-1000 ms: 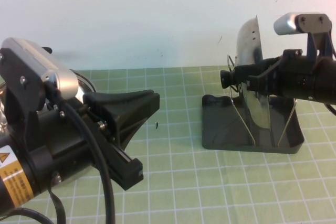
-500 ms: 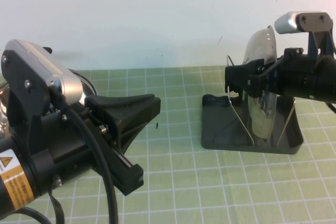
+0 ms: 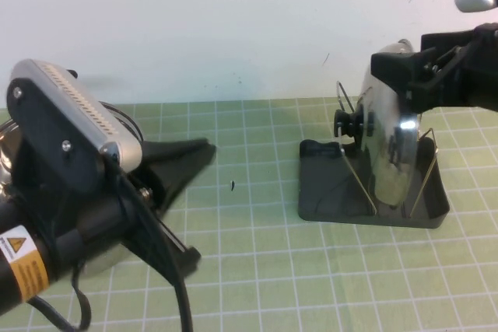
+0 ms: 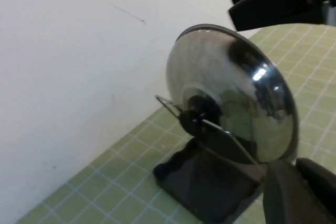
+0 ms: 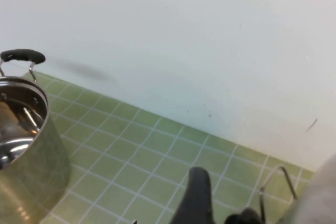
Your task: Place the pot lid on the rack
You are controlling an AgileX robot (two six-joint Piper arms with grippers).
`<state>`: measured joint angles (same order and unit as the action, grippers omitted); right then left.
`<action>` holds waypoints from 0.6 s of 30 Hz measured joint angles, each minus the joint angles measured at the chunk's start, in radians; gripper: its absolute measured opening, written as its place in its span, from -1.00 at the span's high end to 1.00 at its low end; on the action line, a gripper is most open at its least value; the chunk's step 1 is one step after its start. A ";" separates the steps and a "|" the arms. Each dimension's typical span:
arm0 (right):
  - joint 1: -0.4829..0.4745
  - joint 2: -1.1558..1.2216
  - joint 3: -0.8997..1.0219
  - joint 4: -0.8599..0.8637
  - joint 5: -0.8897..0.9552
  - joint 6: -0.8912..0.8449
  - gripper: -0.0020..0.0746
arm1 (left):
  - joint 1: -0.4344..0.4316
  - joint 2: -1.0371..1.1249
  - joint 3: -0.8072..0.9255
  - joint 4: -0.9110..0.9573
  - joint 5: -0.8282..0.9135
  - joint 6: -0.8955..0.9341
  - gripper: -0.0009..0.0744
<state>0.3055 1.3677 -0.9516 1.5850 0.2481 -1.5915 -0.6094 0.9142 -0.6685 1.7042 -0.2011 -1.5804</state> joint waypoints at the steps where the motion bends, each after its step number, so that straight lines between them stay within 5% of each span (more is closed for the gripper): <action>1: 0.000 -0.005 0.000 -0.006 0.000 0.000 -0.62 | 0.000 -0.002 0.000 0.016 0.034 0.000 0.97; 5: 0.000 -0.062 0.000 -0.067 0.015 0.000 -0.46 | 0.000 -0.023 0.000 0.023 0.267 0.011 0.97; 12: 0.000 -0.249 0.000 -0.529 0.190 0.033 0.72 | 0.000 -0.091 -0.014 -0.324 0.949 0.480 0.97; 14: 0.000 -0.300 0.000 -0.690 0.246 0.107 0.85 | 0.000 -0.097 -0.020 -0.444 1.116 0.613 0.97; 18: 0.000 -0.375 0.000 -1.046 0.372 0.353 0.93 | 0.000 -0.143 -0.020 -0.653 1.179 0.709 0.98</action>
<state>0.3055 0.9927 -0.9516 0.5394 0.6203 -1.2388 -0.6094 0.7716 -0.6880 1.0514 0.9783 -0.8712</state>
